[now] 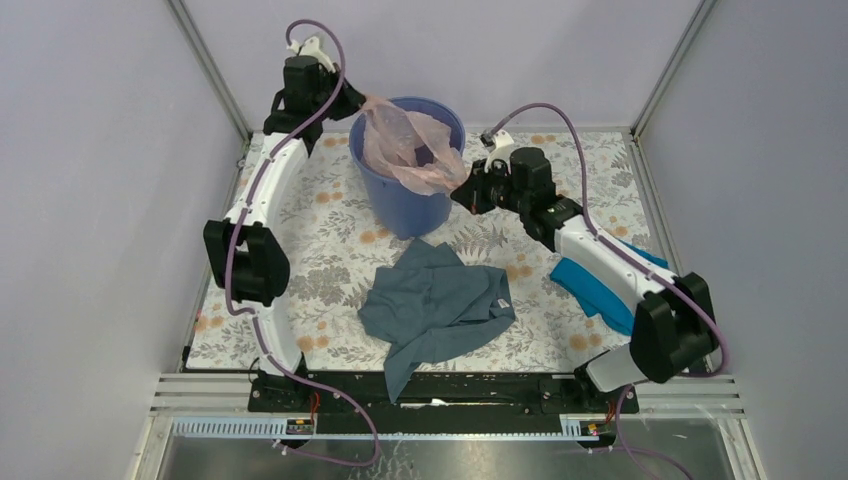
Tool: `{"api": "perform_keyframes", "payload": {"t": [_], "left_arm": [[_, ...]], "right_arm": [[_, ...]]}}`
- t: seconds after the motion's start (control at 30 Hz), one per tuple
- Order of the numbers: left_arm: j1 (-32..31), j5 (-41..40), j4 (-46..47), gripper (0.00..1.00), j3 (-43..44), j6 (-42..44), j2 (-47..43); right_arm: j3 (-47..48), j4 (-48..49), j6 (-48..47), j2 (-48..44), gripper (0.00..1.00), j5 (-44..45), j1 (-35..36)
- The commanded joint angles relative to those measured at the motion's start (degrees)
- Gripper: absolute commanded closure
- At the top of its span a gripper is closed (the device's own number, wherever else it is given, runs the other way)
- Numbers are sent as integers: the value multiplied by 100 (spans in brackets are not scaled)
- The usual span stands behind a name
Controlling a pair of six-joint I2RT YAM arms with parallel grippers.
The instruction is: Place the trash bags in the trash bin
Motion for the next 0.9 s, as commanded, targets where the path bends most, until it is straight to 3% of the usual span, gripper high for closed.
{"api": "perform_keyframes", "payload": {"t": [0.0,0.2,0.37,0.63,0.77,0.87], "left_arm": [[343,-187,259,98,-867,-772,-613],[570,124,499,96,-2056,-1282,-1343],[570,998,766,95,-2513,-1669,-1752],[570,1224,858,91,-2349,-1744,-2431],[570,1188,658,89,-1816,-1470,-2478],[570,1342,790,88,-1711,-1471,-2530]], "right_arm": [[343,978,180,573,100,772,-237],[1429,946,-937,1466,95,-339,-621],[2849,-780,-1217,1944,83,-38,-675],[2632,-2561,-664,994,29,1404,-672],[2616,-3243,-277,519,17,1771,-672],[2590,-3457,510,229,7,1818,-672]]}}
